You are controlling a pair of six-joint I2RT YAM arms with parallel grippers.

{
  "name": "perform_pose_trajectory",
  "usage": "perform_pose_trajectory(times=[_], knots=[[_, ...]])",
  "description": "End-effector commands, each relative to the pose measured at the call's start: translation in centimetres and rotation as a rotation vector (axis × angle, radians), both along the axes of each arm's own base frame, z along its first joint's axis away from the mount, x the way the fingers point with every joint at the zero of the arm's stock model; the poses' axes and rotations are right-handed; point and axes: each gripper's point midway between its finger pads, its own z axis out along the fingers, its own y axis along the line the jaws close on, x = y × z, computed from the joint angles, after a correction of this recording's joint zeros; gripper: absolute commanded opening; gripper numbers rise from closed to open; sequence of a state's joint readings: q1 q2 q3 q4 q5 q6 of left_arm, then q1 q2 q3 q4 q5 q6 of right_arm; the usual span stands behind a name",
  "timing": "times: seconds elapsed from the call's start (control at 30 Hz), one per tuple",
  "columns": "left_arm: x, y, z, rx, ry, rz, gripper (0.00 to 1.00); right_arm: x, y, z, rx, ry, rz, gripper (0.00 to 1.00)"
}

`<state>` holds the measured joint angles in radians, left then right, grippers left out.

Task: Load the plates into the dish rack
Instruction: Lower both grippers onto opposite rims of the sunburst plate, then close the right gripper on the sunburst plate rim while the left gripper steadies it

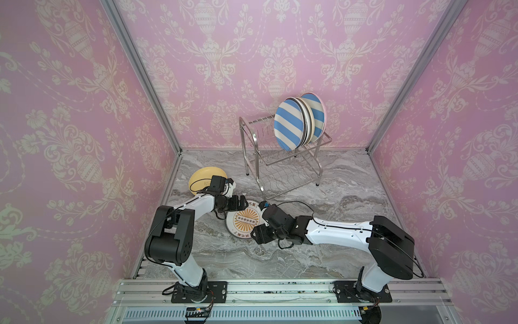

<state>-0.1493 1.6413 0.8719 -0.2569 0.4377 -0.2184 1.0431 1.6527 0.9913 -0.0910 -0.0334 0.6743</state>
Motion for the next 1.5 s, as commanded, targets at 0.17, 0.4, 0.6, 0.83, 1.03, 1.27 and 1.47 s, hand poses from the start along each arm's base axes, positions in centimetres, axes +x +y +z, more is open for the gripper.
perform_pose_trajectory(times=[0.17, 0.4, 0.6, 0.83, 1.03, 1.27, 1.47], knots=[[-3.0, -0.8, 1.3, -0.03, 0.014, 0.008, 0.99, -0.2, -4.0, 0.3, 0.081, 0.042, -0.161, 0.75], [-3.5, -1.8, 1.8, -0.058, -0.021, 0.023, 0.99, 1.3, -6.4, -0.5, 0.158, 0.08, -0.24, 0.72], [-5.0, -2.2, 1.2, -0.061, -0.001, 0.012, 0.99, 2.2, -6.4, -2.0, 0.194, 0.121, -0.253, 0.65], [-5.8, -2.2, 0.7, -0.062, 0.004, 0.016, 0.99, 2.7, -6.2, -3.3, 0.226, 0.167, -0.258, 0.59], [-5.9, -2.2, 1.0, -0.06, -0.011, 0.014, 0.99, 3.0, -5.7, -4.8, 0.25, 0.224, -0.244, 0.57], [-6.0, -2.6, 0.9, -0.074, -0.005, 0.006, 0.99, 3.5, -5.4, -5.6, 0.274, 0.252, -0.239, 0.52], [-6.1, -2.9, 0.4, -0.08, 0.004, 0.006, 0.99, 3.7, -5.6, -6.3, 0.323, 0.278, -0.267, 0.49]])
